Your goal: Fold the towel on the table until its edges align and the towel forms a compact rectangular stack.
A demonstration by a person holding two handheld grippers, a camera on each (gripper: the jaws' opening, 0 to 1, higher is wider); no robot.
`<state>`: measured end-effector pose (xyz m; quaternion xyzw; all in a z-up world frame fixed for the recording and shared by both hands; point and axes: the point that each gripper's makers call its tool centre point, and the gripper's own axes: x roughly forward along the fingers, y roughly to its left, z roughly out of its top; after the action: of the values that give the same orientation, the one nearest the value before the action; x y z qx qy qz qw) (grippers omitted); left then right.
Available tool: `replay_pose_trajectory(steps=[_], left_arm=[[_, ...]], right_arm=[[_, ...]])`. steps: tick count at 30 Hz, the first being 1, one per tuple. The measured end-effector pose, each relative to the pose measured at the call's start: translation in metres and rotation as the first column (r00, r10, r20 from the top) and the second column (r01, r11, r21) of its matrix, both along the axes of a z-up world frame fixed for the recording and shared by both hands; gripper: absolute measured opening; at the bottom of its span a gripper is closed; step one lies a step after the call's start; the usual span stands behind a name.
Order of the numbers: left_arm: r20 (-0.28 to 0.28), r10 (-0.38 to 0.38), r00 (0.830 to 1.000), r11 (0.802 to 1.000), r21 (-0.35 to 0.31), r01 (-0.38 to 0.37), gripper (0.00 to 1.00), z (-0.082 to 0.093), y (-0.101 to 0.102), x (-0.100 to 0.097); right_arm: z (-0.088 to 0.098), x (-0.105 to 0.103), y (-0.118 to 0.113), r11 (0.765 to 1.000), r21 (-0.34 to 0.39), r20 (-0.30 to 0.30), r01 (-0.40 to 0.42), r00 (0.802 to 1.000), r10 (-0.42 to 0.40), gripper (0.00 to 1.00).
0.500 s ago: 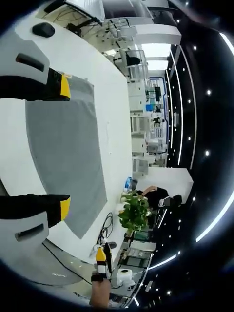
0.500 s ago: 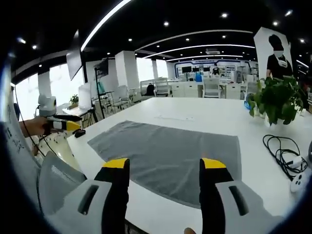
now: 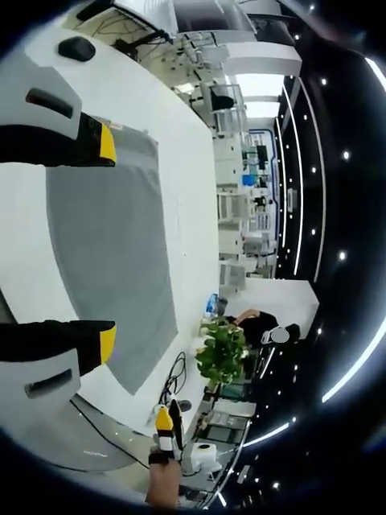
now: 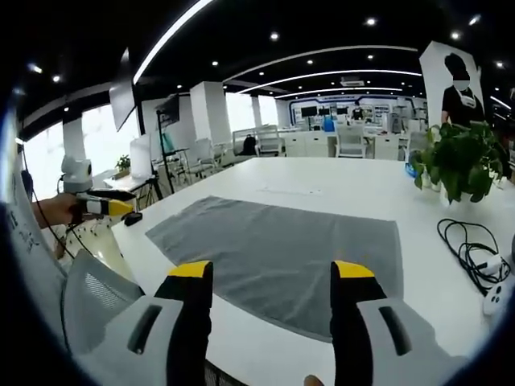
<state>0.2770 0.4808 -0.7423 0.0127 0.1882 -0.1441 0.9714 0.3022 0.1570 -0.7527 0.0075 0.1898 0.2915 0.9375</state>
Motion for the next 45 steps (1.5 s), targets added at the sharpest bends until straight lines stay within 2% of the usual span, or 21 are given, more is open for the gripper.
replay_pose_trajectory(steps=[6,10,13,17,23,25,29,38,45], left_arm=[[-0.004,-0.001,1.0,1.0,0.002,0.001,0.81,-0.001,0.001,0.0],[0.0,-0.003,1.0,1.0,0.002,0.003,0.81,0.001,0.0,0.001],[-0.001,-0.007,1.0,1.0,0.003,0.007,0.81,0.0,-0.002,0.001],[-0.008,-0.013,1.0,1.0,0.01,0.013,0.81,-0.001,-0.003,0.001],[-0.009,-0.016,1.0,1.0,0.023,0.016,0.82,-0.001,-0.004,0.002],[-0.007,-0.009,1.0,0.999,0.054,0.01,0.83,-0.001,-0.002,0.002],[-0.006,-0.014,1.0,0.999,0.052,0.014,0.85,0.0,-0.002,0.003],[-0.023,-0.019,1.0,0.999,0.045,0.02,0.84,-0.005,-0.005,0.001],[-0.034,-0.019,0.999,0.997,0.069,0.022,0.83,-0.008,-0.003,0.001]], right_arm=[[-0.001,0.0,-0.004,1.0,-0.011,0.004,0.018,1.0,-0.018,0.63],[-0.004,0.003,-0.016,0.996,-0.06,0.011,0.068,0.998,-0.068,0.78],[-0.004,0.004,-0.021,0.994,-0.066,0.008,0.089,0.996,-0.089,0.89],[-0.008,0.005,-0.026,0.991,-0.073,-0.005,0.108,0.994,-0.108,0.98],[-0.012,0.003,-0.028,0.99,-0.073,-0.021,0.117,0.993,-0.119,0.99],[-0.012,0.003,-0.029,0.99,-0.074,-0.025,0.119,0.992,-0.121,0.99],[-0.009,0.004,-0.028,0.992,-0.031,-0.027,0.126,0.992,-0.127,0.96],[-0.013,0.004,-0.034,0.988,-0.042,-0.042,0.147,0.988,-0.148,0.96],[-0.018,0.002,-0.033,0.988,-0.047,-0.058,0.149,0.987,-0.152,0.94]])
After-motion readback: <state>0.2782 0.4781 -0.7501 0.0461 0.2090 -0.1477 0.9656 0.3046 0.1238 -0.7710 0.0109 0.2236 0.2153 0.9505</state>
